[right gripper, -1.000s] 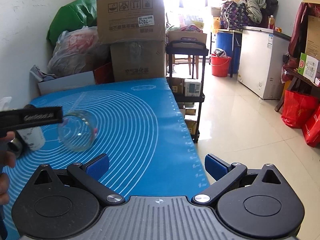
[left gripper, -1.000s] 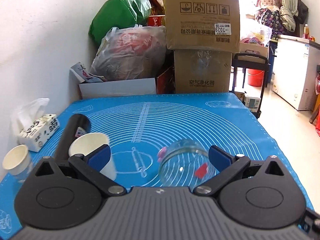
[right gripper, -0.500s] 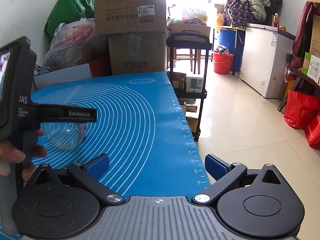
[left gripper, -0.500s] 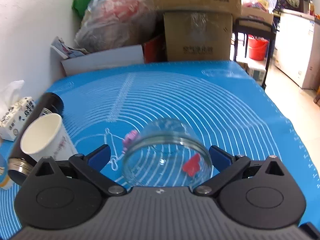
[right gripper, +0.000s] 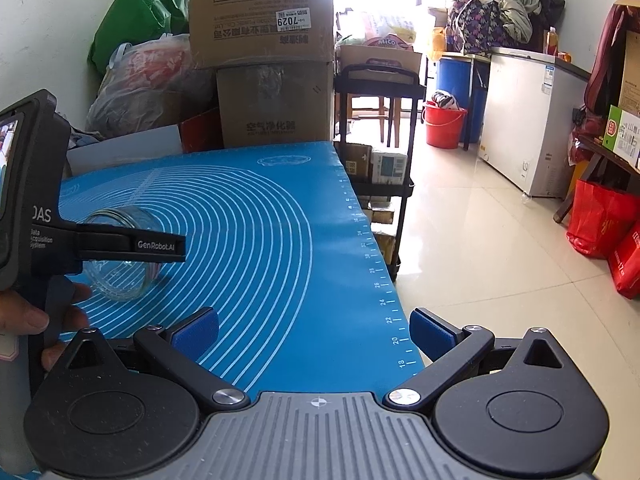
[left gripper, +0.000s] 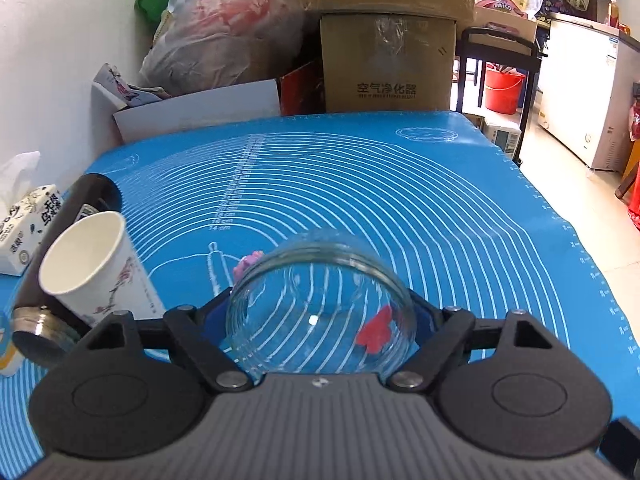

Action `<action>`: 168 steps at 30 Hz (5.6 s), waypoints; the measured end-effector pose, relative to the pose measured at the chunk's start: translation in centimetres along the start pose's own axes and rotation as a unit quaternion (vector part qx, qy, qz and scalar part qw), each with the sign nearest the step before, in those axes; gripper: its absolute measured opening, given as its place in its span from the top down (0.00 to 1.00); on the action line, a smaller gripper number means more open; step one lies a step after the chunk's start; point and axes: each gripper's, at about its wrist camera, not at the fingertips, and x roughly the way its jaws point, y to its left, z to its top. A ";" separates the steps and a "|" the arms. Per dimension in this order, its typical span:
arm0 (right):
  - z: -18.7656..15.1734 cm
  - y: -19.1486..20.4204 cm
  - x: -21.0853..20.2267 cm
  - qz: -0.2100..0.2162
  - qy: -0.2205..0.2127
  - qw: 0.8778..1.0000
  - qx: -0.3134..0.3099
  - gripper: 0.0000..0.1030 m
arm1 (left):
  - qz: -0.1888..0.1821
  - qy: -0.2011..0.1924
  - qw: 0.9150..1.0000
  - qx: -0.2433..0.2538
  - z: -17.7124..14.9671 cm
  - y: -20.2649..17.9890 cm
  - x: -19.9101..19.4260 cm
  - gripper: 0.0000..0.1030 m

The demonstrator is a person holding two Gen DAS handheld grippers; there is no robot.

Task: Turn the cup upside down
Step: 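Lift the glass jar with the left tool and carry it toward the right tool, then grasp the glass jar with the right tool while the left tool releases it, then rotate the glass jar with the right tool so its opening faces down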

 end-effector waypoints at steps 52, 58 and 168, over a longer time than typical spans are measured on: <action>-3.2 1.1 -4.9 0.004 0.048 0.999 -0.018 0.00 | -0.035 -0.013 0.999 -0.006 -6.7 1.9 -9.9 0.11; -3.2 1.0 -4.9 0.005 0.047 0.999 -0.017 0.00 | -0.032 -0.018 0.999 -0.003 -6.7 2.0 -10.1 0.11; 2.4 16.6 0.7 0.085 0.093 0.981 -0.147 0.20 | 0.016 -0.025 0.998 -0.059 -10.7 17.5 -12.9 0.09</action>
